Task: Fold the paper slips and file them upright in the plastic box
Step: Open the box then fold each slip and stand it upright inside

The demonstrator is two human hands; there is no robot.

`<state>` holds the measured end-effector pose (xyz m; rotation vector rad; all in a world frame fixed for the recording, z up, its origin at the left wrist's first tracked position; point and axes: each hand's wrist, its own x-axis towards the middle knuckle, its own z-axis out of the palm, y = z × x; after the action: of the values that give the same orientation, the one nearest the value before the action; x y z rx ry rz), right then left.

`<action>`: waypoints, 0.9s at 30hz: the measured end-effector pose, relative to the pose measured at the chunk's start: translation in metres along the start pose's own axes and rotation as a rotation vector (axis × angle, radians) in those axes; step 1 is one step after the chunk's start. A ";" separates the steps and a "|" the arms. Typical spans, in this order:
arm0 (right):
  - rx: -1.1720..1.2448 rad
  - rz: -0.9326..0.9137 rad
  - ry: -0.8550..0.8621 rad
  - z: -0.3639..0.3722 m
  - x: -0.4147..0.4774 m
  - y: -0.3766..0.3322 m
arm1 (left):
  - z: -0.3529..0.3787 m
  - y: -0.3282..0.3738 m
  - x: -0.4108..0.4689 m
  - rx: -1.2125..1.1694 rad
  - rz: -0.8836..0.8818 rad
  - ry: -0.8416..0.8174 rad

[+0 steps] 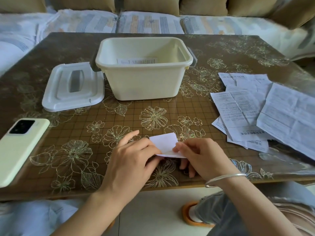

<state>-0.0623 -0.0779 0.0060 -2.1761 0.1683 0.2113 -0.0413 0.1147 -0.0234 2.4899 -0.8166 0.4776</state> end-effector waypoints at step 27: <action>-0.598 -0.627 0.309 0.010 0.025 0.014 | -0.003 -0.016 0.012 0.045 0.100 -0.124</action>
<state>-0.0411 -0.0786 -0.0159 -2.7166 -0.4613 -0.4927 -0.0226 0.1217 -0.0206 2.5492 -0.9922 0.3824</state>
